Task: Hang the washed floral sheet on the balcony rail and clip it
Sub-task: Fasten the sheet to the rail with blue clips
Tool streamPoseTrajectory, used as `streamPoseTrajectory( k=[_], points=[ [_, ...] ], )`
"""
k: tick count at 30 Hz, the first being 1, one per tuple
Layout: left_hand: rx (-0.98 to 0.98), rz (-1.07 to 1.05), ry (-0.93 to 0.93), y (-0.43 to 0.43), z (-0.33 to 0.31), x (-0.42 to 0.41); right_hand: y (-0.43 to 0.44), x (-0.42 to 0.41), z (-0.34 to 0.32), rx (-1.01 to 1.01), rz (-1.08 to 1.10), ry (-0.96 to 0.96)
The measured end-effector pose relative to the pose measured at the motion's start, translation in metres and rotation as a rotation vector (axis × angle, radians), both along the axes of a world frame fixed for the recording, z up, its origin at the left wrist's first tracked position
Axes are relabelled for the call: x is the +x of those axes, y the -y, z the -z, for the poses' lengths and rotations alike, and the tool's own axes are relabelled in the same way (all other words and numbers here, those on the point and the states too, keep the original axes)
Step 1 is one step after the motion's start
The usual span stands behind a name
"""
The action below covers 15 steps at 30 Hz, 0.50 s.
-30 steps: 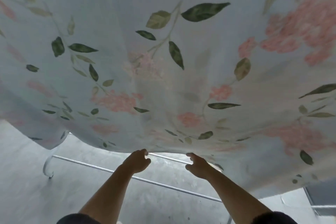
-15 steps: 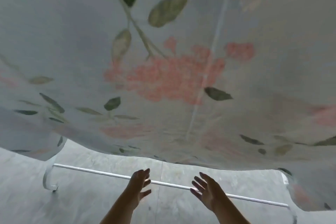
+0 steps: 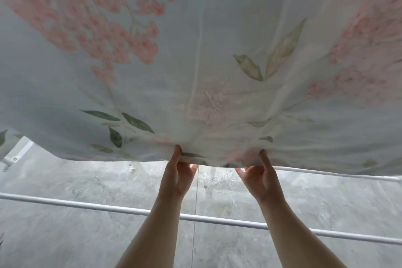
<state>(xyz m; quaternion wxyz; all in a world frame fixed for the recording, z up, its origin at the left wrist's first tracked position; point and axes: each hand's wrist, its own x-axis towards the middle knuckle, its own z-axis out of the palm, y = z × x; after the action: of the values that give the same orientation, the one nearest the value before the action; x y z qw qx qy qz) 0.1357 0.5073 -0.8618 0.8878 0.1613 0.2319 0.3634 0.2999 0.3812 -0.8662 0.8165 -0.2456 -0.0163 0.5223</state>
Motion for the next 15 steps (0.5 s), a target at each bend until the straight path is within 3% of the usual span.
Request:
streamPoseTrajectory(
  k=[3,9,15],
  points=[
    [0.028,-0.060,0.010,0.0040,0.0040,0.0040,-0.0002,-0.0028,0.0029,0.043,-0.014,-0.013],
    [0.055,-0.236,-0.183,0.0046,-0.0005,0.0002,0.0012,-0.0044,-0.0042,-0.175,0.191,0.096],
    [0.068,-0.278,-0.270,0.0024,0.0004,0.0015,0.0046,-0.0096,0.0006,-0.305,0.172,0.232]
  ],
)
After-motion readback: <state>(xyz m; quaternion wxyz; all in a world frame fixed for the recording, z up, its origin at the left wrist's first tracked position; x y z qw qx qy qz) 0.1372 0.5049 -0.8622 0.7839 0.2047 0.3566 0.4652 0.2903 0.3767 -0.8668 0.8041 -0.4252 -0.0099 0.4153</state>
